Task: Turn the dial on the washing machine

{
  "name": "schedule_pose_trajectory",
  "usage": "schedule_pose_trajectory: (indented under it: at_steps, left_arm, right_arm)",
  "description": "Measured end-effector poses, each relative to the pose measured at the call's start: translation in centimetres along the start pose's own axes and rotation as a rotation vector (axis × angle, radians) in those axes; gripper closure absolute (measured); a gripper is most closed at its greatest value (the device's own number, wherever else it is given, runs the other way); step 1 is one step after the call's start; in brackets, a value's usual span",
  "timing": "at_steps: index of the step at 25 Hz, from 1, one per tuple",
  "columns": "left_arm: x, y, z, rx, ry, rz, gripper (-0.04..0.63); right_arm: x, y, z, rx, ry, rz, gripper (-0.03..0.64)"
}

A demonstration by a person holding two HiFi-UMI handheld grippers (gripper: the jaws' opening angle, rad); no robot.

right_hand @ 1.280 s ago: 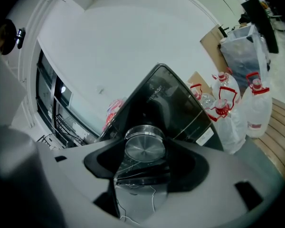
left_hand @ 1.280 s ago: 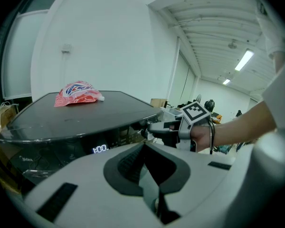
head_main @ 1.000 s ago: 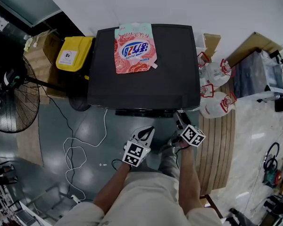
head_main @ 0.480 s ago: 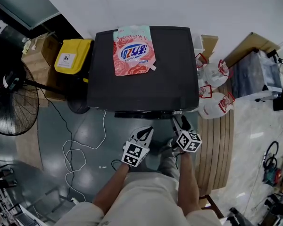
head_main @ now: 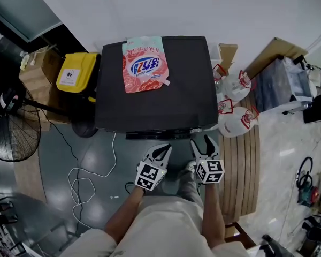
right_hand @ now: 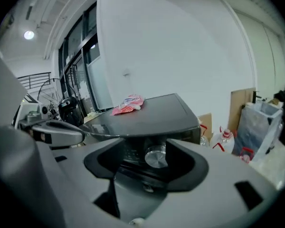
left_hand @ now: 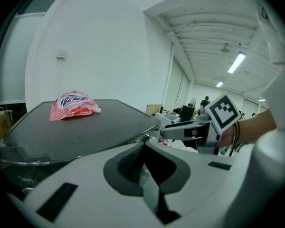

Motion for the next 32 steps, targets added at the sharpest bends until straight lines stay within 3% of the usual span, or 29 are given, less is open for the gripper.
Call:
schedule_pose_trajectory:
  at_steps: [12,32]
  left_arm:
    - [0.0,-3.9,-0.6,0.075,0.063,0.062,0.584]
    - [0.4,-6.8,-0.1,0.113,0.198,0.141,0.584]
  right_arm:
    - [-1.8,-5.5,-5.0,0.123,0.056,-0.126,0.342]
    - [-2.5,-6.6,-7.9,0.172,0.184,-0.117,0.342]
Point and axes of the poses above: the fingertips, and each gripper's own axes: z forward along the fingers, x to its right, y out of its underside, the point moved 8 cm from there along -z, backward along the fingers, and after that the axes turned 2 degrees about y, right-handed, at the moved point
